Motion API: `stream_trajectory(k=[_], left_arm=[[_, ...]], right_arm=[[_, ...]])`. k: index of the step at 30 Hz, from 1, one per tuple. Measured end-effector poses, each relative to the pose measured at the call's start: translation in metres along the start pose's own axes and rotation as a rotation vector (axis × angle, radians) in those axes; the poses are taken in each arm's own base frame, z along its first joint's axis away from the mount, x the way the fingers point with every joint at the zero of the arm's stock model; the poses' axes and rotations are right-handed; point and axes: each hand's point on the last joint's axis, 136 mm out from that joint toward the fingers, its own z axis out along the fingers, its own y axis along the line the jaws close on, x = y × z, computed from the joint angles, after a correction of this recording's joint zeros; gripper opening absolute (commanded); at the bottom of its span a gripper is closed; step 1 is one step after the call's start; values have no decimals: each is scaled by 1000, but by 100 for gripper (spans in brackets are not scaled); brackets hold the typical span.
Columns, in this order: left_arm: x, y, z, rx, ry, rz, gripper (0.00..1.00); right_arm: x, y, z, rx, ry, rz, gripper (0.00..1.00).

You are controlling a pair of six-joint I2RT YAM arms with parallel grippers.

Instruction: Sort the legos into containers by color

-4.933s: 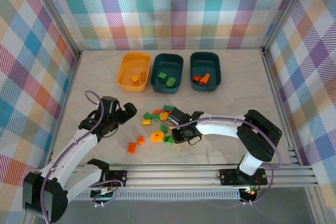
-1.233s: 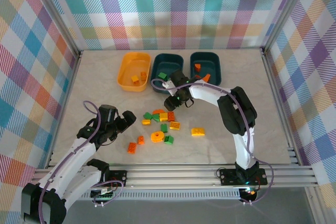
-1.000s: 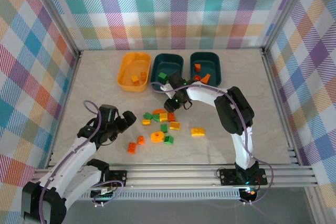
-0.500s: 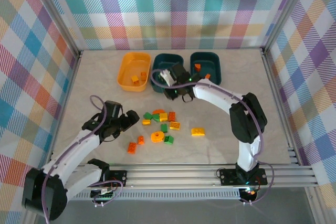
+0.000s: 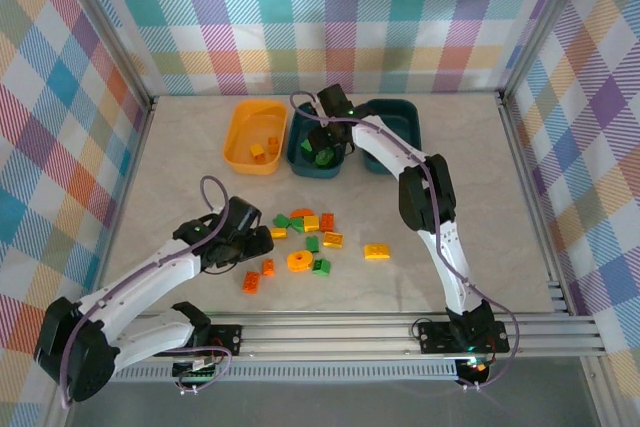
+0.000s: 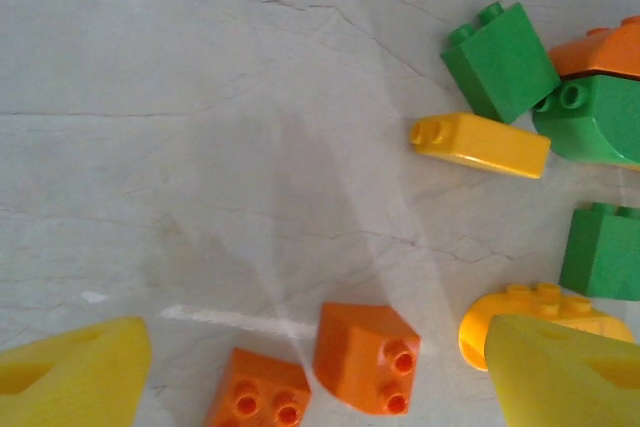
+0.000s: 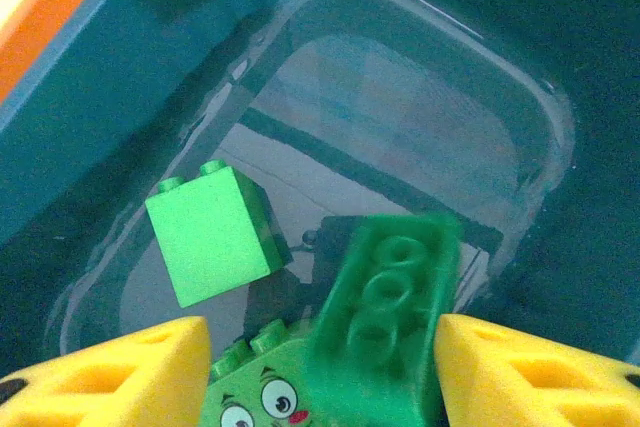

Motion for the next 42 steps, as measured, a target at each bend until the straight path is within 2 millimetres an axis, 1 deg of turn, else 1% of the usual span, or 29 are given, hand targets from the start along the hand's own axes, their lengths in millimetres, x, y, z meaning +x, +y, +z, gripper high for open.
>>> stream_trajectory(k=[3,5,7,8,10,12,13,15,16,18,19,20,21,22,25,28,32,35,38,42], left_arm=[[9,5,-5,10,4,-6,81],[16,7,-4,14,13,-9,79],[26,10,0,14,32,-9,78],[31,13,2,13,42,-11,79],[36,19,5,10,47,-19,83],[33,19,2,18,23,-32,89],[30,19,1,23,7,-38,90],[21,20,-3,27,-24,-65,94],[16,21,-5,29,-34,-83,95],[0,23,-10,35,-63,-150,97],[-10,24,-12,45,-80,-189,98],[-19,25,-15,60,-97,-231,99],[-29,26,-18,80,-113,-274,100],[-37,28,-20,99,-125,-313,100],[-51,30,-22,154,-132,-396,100],[-54,26,-21,201,-106,-428,100],[-53,16,-22,259,-75,-426,100],[-49,10,-22,301,-66,-422,100],[-43,11,-23,323,-66,-426,100],[-44,10,-29,349,-88,-425,100]], right_arm=[[-6,2,-10,-2,-19,19,63],[-1,4,-21,0,-29,37,62],[12,6,-39,6,-26,54,62],[20,9,-52,9,-30,61,61],[38,19,-77,5,-39,71,61],[57,41,-107,-20,-61,62,63],[67,56,-119,-41,-74,45,65],[93,96,-144,-108,-79,-25,69],[104,114,-150,-138,-74,-65,72],[137,156,-159,-199,-46,-198,77],[151,173,-161,-221,-29,-260,78],[169,190,-162,-244,-2,-332,80],[186,202,-163,-259,23,-393,81],[201,211,-163,-270,48,-450,83],[230,222,-160,-279,105,-569,83],[243,222,-149,-260,140,-657,85],[254,218,-133,-229,181,-747,85],[257,220,-123,-226,208,-793,83],[257,225,-114,-225,219,-823,83],[259,223,-100,-198,224,-866,83]])
